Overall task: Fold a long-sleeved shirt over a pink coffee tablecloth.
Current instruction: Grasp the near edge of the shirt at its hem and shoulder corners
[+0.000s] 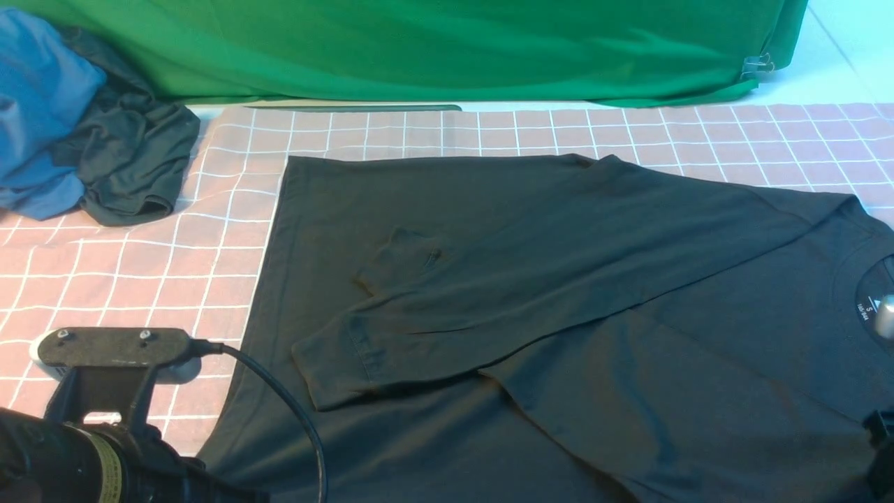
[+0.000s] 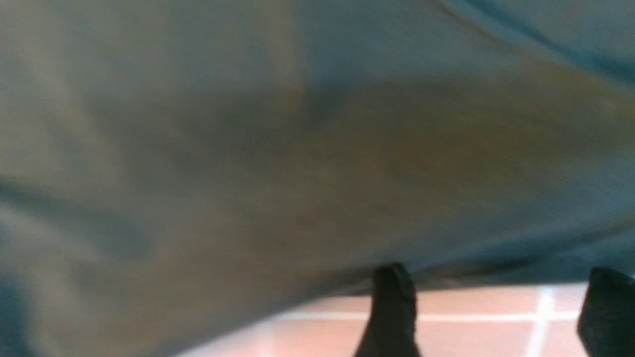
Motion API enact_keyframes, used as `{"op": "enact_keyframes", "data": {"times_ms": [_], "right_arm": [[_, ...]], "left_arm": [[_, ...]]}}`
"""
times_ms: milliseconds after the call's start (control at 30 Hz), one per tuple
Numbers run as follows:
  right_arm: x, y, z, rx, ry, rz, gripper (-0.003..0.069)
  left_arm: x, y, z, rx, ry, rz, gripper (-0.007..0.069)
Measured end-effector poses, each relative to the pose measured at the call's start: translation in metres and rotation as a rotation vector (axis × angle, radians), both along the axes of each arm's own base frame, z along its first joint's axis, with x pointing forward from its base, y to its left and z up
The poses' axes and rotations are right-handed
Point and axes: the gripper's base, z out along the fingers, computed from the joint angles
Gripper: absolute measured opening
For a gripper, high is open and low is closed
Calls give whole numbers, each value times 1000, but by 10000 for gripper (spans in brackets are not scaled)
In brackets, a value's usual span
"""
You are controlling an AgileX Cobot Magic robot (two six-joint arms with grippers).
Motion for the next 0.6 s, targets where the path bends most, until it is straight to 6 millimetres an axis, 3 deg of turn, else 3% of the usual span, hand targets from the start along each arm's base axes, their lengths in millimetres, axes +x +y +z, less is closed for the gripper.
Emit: {"op": "enact_keyframes", "data": {"times_ms": [200,600], "right_arm": [[0,-4,-4,-45,3,-11,561],[8,-6,-21,-43,27,-14,544]], "left_arm": [[0,0,0,1,1,0,46],[-1,-1,0,-10,10,8,46]]}}
